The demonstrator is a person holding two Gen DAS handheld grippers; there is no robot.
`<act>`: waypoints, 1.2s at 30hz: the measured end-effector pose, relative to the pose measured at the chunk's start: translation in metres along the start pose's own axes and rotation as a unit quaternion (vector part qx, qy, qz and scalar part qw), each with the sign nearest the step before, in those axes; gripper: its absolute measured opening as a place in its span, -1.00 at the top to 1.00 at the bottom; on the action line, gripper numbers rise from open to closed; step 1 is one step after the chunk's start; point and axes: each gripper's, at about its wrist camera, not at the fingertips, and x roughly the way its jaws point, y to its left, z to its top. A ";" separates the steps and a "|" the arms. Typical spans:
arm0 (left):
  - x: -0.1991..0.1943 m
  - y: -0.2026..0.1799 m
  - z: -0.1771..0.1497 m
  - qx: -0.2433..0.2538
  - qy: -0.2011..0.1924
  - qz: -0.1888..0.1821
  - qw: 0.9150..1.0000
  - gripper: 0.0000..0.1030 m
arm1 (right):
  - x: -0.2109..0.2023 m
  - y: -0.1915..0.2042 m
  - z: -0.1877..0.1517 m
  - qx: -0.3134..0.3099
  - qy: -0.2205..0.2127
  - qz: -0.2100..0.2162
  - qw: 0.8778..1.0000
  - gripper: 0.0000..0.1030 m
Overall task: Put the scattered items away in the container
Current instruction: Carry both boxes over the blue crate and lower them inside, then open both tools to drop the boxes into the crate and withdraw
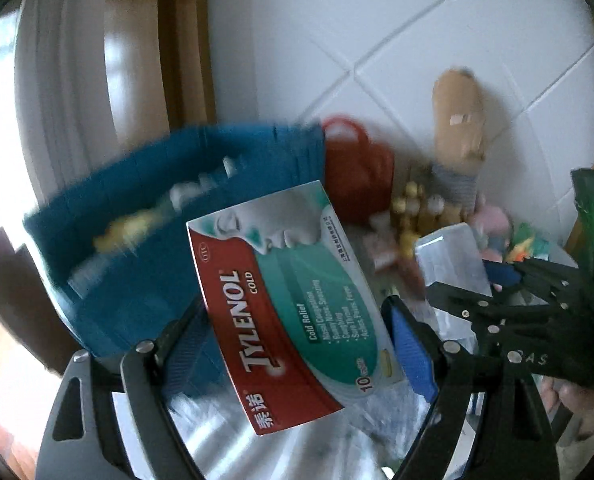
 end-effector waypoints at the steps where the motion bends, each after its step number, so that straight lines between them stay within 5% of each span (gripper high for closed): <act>1: -0.005 0.010 0.009 0.008 -0.010 -0.002 1.000 -0.65 | -0.003 0.013 0.016 -0.008 -0.013 0.004 1.000 -0.18; 8: -0.003 0.116 0.060 0.039 -0.017 0.003 0.999 -0.65 | 0.027 0.089 0.124 -0.062 -0.053 0.029 0.996 -0.18; 15: 0.075 0.218 0.104 0.071 0.071 0.019 0.995 -0.65 | 0.126 0.132 0.243 -0.079 0.019 0.016 0.997 -0.18; 23: 0.171 0.279 0.144 0.040 0.122 -0.009 0.992 -0.65 | 0.230 0.133 0.293 -0.066 0.099 -0.037 0.992 -0.18; 32: 0.218 0.281 0.167 0.039 0.128 -0.037 0.990 -0.68 | 0.277 0.116 0.317 -0.050 0.132 -0.079 0.987 -0.20; 34: 0.223 0.280 0.168 0.041 0.129 -0.042 0.990 -0.72 | 0.275 0.113 0.318 -0.047 0.131 -0.073 0.988 -0.61; 35: 0.225 0.279 0.168 0.044 0.131 -0.041 0.990 -0.76 | 0.275 0.110 0.318 -0.046 0.131 -0.071 0.988 -0.99; 36: 0.227 0.279 0.167 0.047 0.133 -0.041 0.989 -0.84 | 0.276 0.110 0.319 -0.050 0.127 -0.085 0.987 -0.99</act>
